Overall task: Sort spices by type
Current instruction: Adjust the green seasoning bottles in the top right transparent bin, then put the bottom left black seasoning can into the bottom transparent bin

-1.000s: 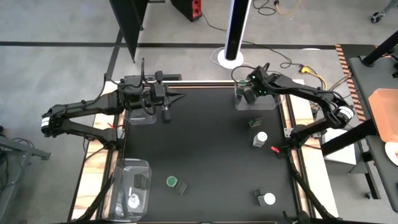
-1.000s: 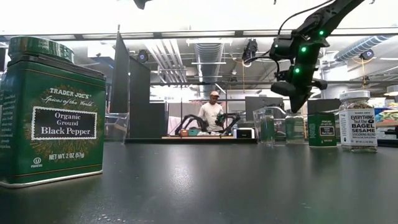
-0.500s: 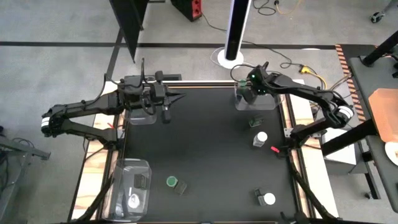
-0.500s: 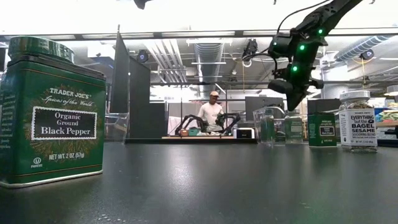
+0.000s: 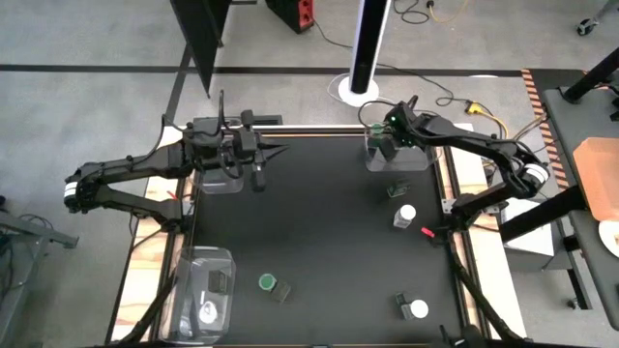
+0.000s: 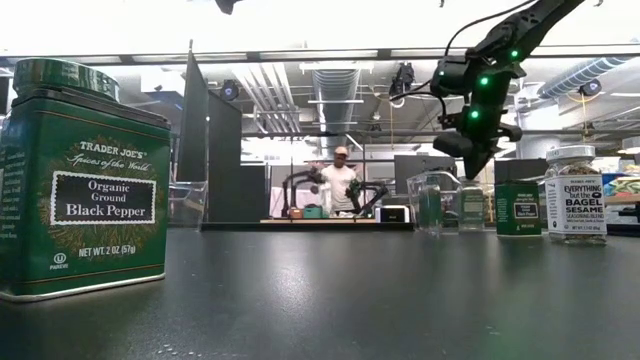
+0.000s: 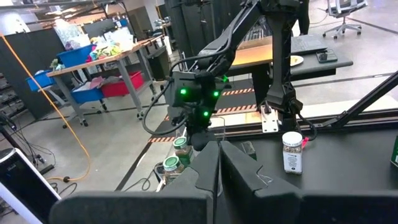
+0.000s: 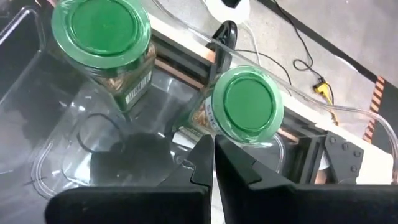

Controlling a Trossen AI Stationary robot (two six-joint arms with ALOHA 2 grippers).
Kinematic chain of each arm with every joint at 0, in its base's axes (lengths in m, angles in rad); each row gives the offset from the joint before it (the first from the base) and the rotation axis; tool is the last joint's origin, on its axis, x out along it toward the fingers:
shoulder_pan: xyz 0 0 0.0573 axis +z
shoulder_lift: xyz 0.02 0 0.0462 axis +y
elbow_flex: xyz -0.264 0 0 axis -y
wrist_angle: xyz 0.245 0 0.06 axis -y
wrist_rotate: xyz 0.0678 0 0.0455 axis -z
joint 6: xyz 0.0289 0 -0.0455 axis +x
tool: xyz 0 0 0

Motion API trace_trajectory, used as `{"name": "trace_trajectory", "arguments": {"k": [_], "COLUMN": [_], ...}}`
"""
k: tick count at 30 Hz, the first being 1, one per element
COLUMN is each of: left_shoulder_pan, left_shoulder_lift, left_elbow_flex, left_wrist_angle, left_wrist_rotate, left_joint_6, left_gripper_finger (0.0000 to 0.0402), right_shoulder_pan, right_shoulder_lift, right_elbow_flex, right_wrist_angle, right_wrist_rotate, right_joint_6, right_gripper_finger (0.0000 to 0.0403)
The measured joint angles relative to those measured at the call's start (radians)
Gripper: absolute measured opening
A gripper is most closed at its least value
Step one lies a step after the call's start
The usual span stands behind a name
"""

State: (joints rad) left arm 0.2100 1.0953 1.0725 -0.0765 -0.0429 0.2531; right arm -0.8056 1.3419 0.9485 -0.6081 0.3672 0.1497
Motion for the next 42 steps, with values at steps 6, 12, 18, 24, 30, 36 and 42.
{"name": "trace_trajectory", "arguments": {"k": [6, 12, 18, 24, 30, 36, 42], "left_shoulder_pan": [0.000, 0.000, 0.000, 0.000, 0.000, 0.000, -0.001], "left_shoulder_lift": [0.000, 0.000, 0.010, 0.044, 0.051, 0.051, 0.051], "left_elbow_flex": [0.000, 0.000, 0.000, 0.000, 0.000, 0.000, 0.000], "left_wrist_angle": [0.002, 0.002, 0.007, 0.018, 0.059, 0.057, 0.050], "left_wrist_rotate": [0.000, 0.000, 0.000, 0.000, 0.000, 0.000, 0.001], "left_joint_6": [0.000, 0.000, 0.000, 0.004, 0.021, 0.022, -0.013], "left_gripper_finger": [0.0000, 0.0000, 0.0000, 0.0000, 0.0000, 0.0000, 0.0000], "right_shoulder_pan": [-0.013, -0.011, -0.013, -0.015, -0.021, -0.022, 0.028], "right_shoulder_lift": [0.002, 0.000, 0.000, 0.001, 0.001, 0.000, -0.023], "right_elbow_flex": [0.000, 0.000, -0.002, -0.002, -0.002, -0.002, -0.004], "right_wrist_angle": [-0.005, -0.058, -0.052, -0.030, 0.006, -0.012, -0.151], "right_wrist_rotate": [0.000, -0.005, 0.030, 0.072, 0.092, 0.079, 0.071], "right_joint_6": [-0.004, 0.008, 0.001, -0.038, -0.074, -0.043, 0.049], "right_gripper_finger": [0.0009, 0.0009, 0.0009, 0.0009, 0.0009, 0.0009, 0.0009]}}
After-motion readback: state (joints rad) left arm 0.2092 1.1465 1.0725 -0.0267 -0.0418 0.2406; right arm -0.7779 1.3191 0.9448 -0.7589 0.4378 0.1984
